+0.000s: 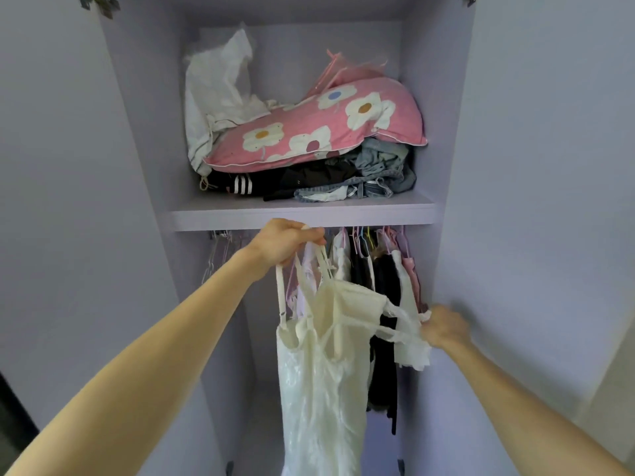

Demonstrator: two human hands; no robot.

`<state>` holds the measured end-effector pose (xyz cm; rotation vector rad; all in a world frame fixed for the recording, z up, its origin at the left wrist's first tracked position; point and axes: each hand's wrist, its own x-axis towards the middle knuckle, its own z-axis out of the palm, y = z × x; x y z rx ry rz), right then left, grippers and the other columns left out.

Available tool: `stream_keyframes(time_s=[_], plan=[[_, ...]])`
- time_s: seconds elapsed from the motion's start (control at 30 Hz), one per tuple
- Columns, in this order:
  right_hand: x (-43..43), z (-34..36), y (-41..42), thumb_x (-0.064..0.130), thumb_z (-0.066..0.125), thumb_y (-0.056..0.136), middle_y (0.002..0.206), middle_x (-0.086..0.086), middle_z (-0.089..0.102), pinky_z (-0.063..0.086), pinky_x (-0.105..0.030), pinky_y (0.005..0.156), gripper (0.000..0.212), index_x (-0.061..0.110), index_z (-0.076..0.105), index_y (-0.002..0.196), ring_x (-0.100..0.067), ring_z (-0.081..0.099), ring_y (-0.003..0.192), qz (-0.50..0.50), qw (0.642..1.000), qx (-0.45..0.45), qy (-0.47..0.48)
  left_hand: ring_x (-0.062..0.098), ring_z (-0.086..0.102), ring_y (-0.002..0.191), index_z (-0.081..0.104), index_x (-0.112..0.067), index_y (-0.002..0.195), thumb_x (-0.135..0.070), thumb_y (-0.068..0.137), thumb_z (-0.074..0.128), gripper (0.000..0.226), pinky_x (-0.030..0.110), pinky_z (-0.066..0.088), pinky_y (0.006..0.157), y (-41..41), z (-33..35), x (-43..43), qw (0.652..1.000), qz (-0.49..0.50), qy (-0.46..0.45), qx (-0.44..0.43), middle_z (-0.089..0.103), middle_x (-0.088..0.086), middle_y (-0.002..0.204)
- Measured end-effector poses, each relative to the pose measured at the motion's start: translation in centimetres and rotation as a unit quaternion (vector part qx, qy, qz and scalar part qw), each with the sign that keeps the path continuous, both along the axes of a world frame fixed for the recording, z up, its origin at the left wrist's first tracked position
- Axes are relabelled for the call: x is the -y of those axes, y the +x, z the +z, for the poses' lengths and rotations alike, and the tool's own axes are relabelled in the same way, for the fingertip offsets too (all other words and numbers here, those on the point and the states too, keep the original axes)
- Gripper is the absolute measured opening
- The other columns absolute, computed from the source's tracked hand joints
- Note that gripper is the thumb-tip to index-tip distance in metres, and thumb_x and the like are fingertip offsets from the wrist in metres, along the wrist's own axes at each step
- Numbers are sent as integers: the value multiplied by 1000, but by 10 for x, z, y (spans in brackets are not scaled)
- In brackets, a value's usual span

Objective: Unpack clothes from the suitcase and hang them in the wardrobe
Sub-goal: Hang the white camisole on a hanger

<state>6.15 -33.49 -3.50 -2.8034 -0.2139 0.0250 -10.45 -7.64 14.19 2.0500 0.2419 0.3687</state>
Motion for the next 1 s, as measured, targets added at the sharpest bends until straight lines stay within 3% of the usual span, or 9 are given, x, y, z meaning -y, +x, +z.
stream_keyframes(time_s=[0.1,0.2,0.27,0.37,0.53,0.67,0.8,0.93,1.0], plan=[[1,-19,-1,12,49,90,116,-12,63,46,-29,72,36,9,47,126,-30,62,106,12,1000,4,-22,15,24,44,77,-13,84,-37,91,69,26,25,23,46,-6,9,-26,993,93,-49,57,45,2,69],[0,-35,-7,13,48,93,123,-10,57,49,-33,84,47,11,41,139,-29,59,113,6,999,6,-52,14,27,47,76,-13,85,-34,92,69,23,23,24,43,-14,18,-42,973,169,-106,118,41,0,67],[-3,-43,-16,17,49,95,126,-9,53,49,-33,87,52,14,35,144,-26,58,116,5,996,1,-90,12,31,51,75,-17,84,-36,92,68,22,24,27,45,-16,23,-46,967,184,-115,138,39,-2,67],[-11,-47,-22,23,58,90,125,-7,51,49,-32,84,49,14,43,136,-26,54,115,13,995,-35,-89,12,28,50,76,-14,91,-37,92,67,25,23,25,44,-16,25,-43,975,158,-105,116,38,-3,64],[-44,-22,-36,26,73,83,124,-3,55,48,-22,74,58,15,47,134,-19,57,105,140,964,-172,149,12,23,44,76,-11,94,-32,94,64,25,26,15,45,-13,10,-27,995,47,-81,28,40,-6,57],[-79,6,-61,34,70,87,120,4,61,49,-23,85,43,21,58,125,-13,59,106,203,919,-160,298,11,28,46,77,-12,95,-34,95,62,26,25,17,45,-10,-3,-16,998,16,-62,-17,52,-4,66],[-97,36,-86,28,70,84,106,5,69,52,-28,81,22,27,67,106,-12,66,98,228,844,-124,469,12,28,47,79,-14,96,-35,95,63,26,27,18,49,-9,-13,-4,998,0,-61,-28,60,-7,71],[-114,62,-103,41,73,83,102,13,71,51,-23,89,27,31,68,108,1,66,95,293,834,-92,459,13,29,47,78,-16,101,-33,94,65,23,28,22,50,-8,-16,6,998,12,-65,-19,47,-17,43],[-124,69,-107,43,65,90,95,12,72,50,-22,85,23,25,71,103,0,66,88,293,856,-54,422,13,32,47,78,-14,100,-34,93,67,23,26,26,48,-6,-19,6,997,26,-65,-16,57,-13,55]])
